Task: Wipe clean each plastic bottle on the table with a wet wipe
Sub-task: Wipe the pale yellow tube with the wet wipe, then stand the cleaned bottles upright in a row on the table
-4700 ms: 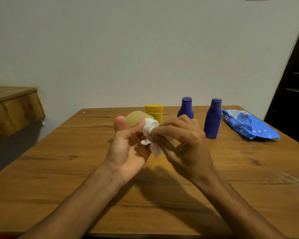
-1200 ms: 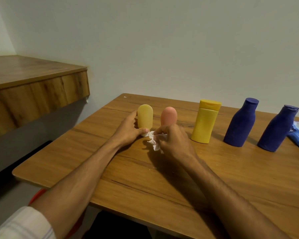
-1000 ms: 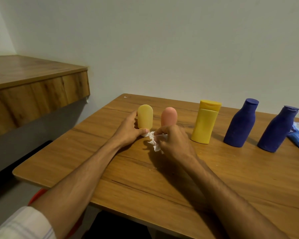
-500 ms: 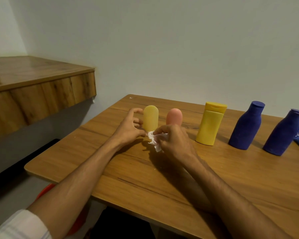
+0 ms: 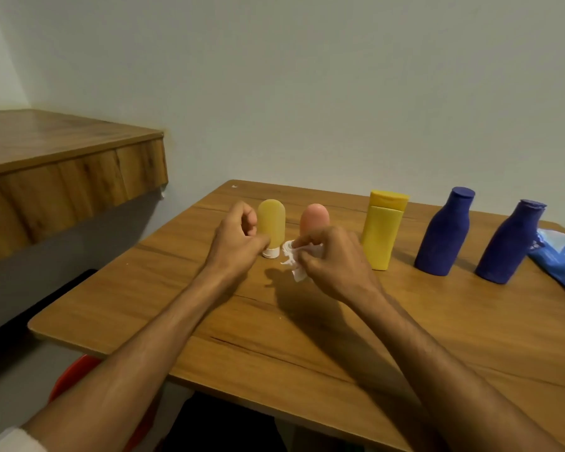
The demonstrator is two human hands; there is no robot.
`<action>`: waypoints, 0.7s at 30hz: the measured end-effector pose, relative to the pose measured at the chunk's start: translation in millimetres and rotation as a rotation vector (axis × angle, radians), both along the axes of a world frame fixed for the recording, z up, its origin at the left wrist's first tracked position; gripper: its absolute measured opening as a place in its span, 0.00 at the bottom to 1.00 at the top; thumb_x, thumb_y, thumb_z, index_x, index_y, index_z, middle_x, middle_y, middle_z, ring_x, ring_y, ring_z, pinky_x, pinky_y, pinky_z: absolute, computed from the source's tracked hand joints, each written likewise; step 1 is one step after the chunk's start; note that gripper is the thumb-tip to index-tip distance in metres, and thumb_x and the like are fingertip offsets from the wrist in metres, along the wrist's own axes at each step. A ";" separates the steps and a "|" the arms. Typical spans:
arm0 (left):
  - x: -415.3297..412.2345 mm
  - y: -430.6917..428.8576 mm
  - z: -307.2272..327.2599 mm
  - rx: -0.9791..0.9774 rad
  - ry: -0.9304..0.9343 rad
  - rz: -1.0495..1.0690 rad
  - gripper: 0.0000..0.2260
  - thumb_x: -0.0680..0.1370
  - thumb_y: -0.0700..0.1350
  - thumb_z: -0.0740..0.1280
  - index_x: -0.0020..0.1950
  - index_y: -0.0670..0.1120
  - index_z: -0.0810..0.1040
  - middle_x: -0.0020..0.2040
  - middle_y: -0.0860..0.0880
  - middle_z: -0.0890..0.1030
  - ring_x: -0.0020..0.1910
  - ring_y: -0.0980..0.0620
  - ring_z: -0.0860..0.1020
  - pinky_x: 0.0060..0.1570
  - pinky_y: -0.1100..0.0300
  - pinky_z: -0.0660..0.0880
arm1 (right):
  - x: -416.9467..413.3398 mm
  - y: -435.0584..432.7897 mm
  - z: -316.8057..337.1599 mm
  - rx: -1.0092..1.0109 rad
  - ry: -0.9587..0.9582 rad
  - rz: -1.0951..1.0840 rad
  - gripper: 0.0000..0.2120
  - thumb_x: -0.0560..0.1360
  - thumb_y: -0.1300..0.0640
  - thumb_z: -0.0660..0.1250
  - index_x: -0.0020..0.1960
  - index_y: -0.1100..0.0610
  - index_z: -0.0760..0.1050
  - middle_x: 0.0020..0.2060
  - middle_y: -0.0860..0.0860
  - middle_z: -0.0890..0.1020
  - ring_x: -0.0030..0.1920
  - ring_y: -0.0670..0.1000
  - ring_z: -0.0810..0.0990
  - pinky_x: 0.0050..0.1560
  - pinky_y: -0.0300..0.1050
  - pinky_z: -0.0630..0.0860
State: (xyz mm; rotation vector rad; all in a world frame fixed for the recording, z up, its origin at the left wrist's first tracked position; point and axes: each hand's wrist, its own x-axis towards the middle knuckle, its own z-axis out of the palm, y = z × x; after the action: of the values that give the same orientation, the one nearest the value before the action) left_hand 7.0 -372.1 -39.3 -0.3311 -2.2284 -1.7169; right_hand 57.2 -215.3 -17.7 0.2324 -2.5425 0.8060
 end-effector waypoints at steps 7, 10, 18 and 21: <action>35.1 70.9 19.6 -0.152 0.135 -0.302 0.08 0.73 0.31 0.67 0.41 0.43 0.73 0.39 0.47 0.73 0.37 0.56 0.74 0.37 0.58 0.75 | 32.8 66.1 6.9 -0.021 -0.070 -0.152 0.08 0.74 0.58 0.68 0.53 0.56 0.79 0.51 0.49 0.81 0.46 0.42 0.77 0.45 0.39 0.77; 48.1 108.9 23.6 -0.215 0.111 -0.450 0.08 0.74 0.32 0.68 0.43 0.44 0.75 0.39 0.48 0.75 0.38 0.51 0.75 0.40 0.51 0.77 | 53.6 106.8 10.7 -0.019 -0.103 -0.243 0.07 0.73 0.58 0.68 0.51 0.55 0.80 0.48 0.49 0.82 0.45 0.43 0.78 0.43 0.39 0.78; 81.7 219.3 27.5 -0.281 0.040 -0.649 0.08 0.73 0.33 0.67 0.50 0.43 0.75 0.35 0.45 0.76 0.34 0.51 0.75 0.38 0.58 0.74 | 113.0 208.4 29.4 0.034 -0.218 -0.573 0.05 0.69 0.56 0.68 0.42 0.49 0.82 0.34 0.44 0.81 0.36 0.45 0.80 0.39 0.47 0.80; 90.2 249.8 29.5 -0.282 0.024 -0.664 0.10 0.74 0.34 0.67 0.52 0.45 0.75 0.35 0.49 0.77 0.35 0.54 0.77 0.40 0.60 0.75 | 132.8 241.3 31.4 0.075 -0.323 -0.651 0.04 0.69 0.57 0.69 0.39 0.50 0.82 0.31 0.44 0.81 0.36 0.46 0.80 0.35 0.44 0.78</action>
State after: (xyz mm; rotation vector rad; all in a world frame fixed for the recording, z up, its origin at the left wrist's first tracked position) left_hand 97.2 -122.2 -9.8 -1.2680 -2.5132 -1.6366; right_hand 189.9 26.0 13.6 -0.7235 -2.6788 0.5135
